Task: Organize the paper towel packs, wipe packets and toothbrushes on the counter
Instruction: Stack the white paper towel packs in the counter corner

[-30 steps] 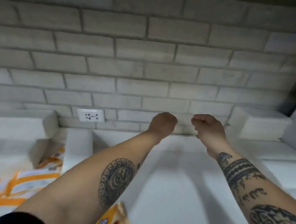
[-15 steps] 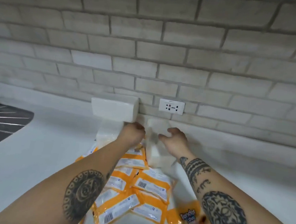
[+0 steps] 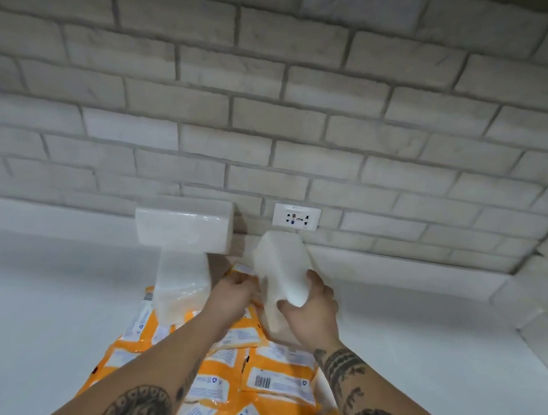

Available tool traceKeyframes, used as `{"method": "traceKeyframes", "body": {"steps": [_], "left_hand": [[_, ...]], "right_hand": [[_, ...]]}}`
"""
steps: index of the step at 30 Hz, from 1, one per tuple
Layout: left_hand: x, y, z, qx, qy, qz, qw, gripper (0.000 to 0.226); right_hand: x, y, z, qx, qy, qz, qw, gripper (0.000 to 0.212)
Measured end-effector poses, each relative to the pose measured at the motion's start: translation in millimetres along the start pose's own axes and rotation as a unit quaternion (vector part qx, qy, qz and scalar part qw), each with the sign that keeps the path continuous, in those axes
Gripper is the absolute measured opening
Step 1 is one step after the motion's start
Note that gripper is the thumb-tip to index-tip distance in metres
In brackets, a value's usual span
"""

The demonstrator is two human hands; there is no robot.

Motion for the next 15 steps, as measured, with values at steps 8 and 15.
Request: {"method": "traceKeyframes", "body": {"steps": [8, 15], "left_hand": [[80.9, -20.2, -46.0, -0.015, 0.194, 0.111, 0.975, 0.093], [142.0, -19.8, -101.5, 0.069, 0.203, 0.208, 0.954, 0.075]], "right_hand": [[-48.8, 51.8, 21.3, -0.107, 0.060, -0.087, 0.989, 0.107], [-143.2, 86.8, -16.5, -0.092, -0.112, -0.147, 0.978, 0.089]]}}
Point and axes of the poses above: each hand's wrist, its own y-axis away from the middle knuckle, its own x-axis out of the palm, z = x × y, the point moved 5 cm from there along -y, towards the middle knuckle, and after that the axes turned 14 degrees about z, right-handed, at the moved point
